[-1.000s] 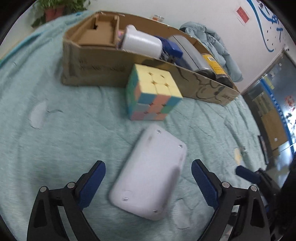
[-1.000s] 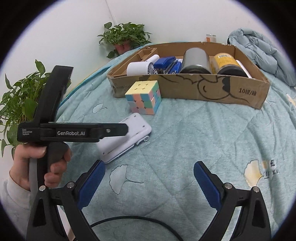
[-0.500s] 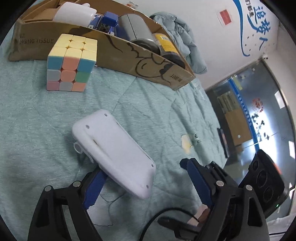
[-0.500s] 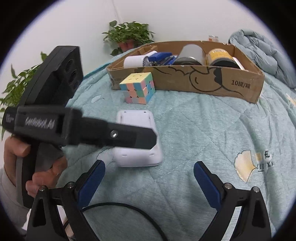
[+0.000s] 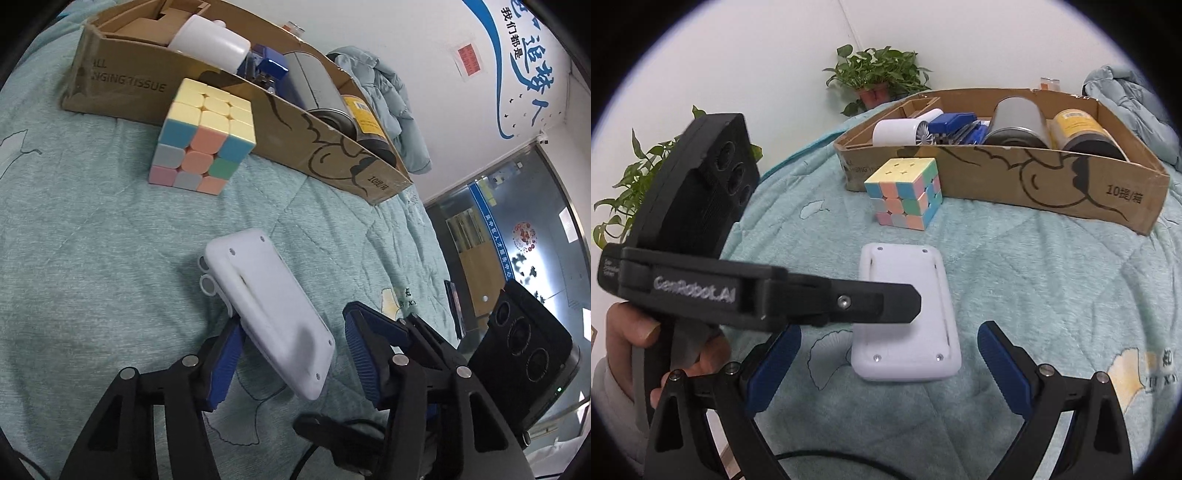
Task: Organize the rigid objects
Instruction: 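Grasp the white rectangular case with both grippers, then lift the white case and lower it into the box's end compartment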
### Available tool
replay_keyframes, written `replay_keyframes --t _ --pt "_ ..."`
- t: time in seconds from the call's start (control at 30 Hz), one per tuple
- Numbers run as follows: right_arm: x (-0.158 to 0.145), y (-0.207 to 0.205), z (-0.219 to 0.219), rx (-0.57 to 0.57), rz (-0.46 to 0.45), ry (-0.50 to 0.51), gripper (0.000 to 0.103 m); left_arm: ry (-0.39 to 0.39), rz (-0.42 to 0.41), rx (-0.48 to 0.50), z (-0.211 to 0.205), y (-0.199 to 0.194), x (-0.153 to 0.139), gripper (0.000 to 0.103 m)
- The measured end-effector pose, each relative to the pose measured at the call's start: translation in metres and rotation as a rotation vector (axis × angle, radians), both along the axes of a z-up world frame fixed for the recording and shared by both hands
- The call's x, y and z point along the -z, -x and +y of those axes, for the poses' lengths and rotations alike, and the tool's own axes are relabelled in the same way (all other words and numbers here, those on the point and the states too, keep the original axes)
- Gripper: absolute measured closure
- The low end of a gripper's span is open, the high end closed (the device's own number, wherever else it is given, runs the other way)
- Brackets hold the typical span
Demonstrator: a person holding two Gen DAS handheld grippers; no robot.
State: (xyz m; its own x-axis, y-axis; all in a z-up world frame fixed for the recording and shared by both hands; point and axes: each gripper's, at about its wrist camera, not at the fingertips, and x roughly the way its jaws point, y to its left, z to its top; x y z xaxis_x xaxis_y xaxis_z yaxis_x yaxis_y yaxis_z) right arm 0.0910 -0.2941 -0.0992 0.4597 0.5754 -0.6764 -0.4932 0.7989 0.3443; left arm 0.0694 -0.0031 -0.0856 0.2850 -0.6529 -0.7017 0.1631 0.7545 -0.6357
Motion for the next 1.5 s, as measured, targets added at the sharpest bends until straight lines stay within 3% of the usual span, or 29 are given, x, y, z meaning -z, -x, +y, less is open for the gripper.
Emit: replay_keyframes --t 0.23,0.33,0.5,0.67,1.0,1.5 --pt "0.014 -0.012 0.004 0.029 0.075 0.056 0.022 -0.054 0.013 -0.036 0.005 0.003 0.003 0.05" --pt "0.016 -0.009 0.009 0.009 0.085 0.055 0.029 -0.061 -0.001 -0.059 0.009 0.006 -0.001 0.06" --pt "0.018 -0.005 0.027 0.018 0.058 0.114 0.038 -0.08 0.016 -0.066 0.012 0.007 0.004 0.063" --pt "0.018 -0.004 0.034 0.037 0.03 0.16 0.038 -0.092 0.02 -0.052 0.003 0.008 0.01 0.066" --pt "0.012 0.005 0.025 0.113 0.007 0.156 0.038 -0.096 -0.029 -0.016 -0.007 0.006 -0.002 0.066" --pt "-0.043 -0.021 0.039 0.154 -0.124 0.127 0.038 -0.108 -0.172 -0.034 0.012 -0.033 -0.072 0.067"
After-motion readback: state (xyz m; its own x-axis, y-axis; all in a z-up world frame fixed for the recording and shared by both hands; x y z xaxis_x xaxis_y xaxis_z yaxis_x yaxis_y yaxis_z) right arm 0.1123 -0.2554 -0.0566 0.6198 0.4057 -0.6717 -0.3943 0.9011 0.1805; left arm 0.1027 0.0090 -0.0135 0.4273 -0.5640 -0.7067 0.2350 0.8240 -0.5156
